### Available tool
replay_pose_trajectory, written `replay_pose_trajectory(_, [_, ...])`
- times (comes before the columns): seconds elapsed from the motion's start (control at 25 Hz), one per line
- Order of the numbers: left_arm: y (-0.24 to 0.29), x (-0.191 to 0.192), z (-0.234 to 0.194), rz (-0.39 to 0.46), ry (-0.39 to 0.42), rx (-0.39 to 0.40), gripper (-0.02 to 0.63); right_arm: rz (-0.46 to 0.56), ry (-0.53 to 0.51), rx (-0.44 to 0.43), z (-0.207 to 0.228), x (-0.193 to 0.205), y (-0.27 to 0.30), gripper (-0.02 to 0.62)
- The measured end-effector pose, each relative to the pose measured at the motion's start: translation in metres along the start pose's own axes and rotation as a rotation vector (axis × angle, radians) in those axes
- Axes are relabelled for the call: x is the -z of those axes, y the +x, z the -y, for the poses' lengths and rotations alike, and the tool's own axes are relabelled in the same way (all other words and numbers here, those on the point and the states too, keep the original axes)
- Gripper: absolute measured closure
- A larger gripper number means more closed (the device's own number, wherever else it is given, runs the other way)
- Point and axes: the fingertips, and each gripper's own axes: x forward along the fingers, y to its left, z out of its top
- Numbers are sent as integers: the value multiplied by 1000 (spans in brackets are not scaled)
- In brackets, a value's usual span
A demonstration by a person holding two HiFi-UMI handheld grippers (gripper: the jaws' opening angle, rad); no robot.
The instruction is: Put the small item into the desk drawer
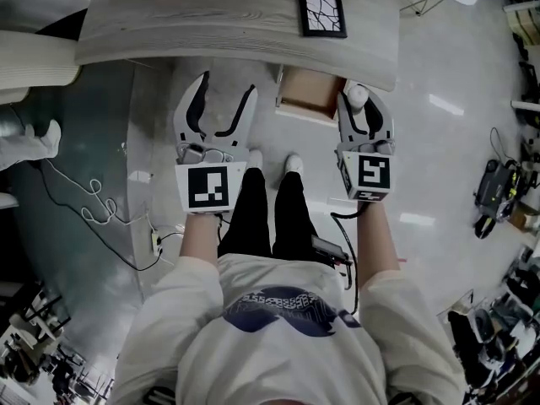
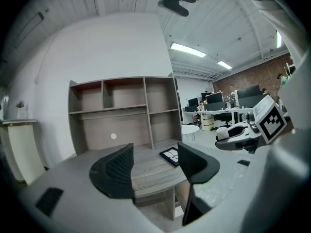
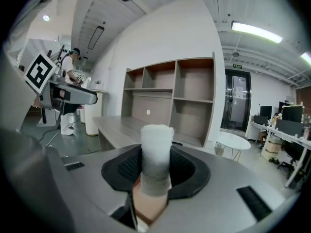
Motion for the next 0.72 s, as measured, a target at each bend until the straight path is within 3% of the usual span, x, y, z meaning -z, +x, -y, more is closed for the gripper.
replay_pose_trajectory(0.72, [25, 68, 7, -71, -39, -6, 337, -49, -9, -59, -17, 59, 46, 465])
